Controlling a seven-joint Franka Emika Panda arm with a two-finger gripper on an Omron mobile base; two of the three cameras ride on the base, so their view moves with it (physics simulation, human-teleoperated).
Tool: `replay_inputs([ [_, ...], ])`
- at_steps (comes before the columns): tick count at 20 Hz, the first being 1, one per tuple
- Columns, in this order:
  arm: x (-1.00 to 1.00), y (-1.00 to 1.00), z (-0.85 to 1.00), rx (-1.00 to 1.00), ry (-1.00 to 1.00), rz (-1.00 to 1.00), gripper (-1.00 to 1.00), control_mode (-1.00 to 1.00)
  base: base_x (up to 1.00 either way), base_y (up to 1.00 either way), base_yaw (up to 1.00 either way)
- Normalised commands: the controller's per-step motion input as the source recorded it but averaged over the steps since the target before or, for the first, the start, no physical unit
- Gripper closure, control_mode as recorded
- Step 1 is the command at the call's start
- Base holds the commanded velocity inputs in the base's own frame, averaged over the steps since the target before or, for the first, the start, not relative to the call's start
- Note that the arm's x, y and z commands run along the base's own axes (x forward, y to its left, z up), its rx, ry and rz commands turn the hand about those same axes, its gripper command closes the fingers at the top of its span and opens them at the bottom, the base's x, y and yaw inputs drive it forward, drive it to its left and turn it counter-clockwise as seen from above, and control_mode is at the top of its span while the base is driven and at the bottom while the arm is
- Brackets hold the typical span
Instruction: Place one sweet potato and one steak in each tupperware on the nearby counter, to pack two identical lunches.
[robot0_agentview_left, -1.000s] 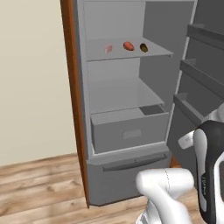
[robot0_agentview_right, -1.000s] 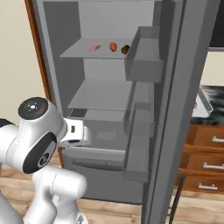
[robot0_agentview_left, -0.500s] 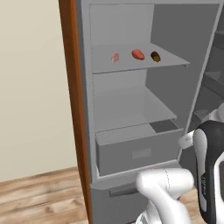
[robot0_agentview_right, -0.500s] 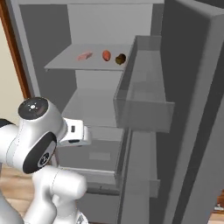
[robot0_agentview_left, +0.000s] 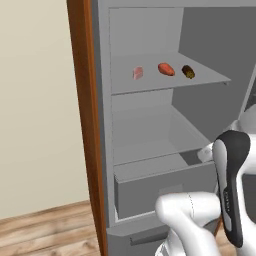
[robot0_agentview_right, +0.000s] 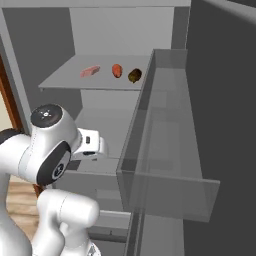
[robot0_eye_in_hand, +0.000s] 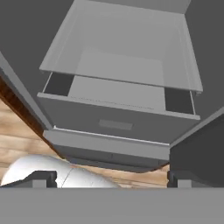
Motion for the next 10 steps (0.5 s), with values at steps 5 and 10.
replay_inputs([
  [5, 0.57, -0.01, 0.16, 0.0, 0.0, 0.0, -1.0, -1.0, 0.0, 0.0, 0.0],
  [10, 0.36, -0.04, 0.43, 0.0, -0.02, 0.0, -1.0, -1.0, 0.0, 0.0, 0.0],
])
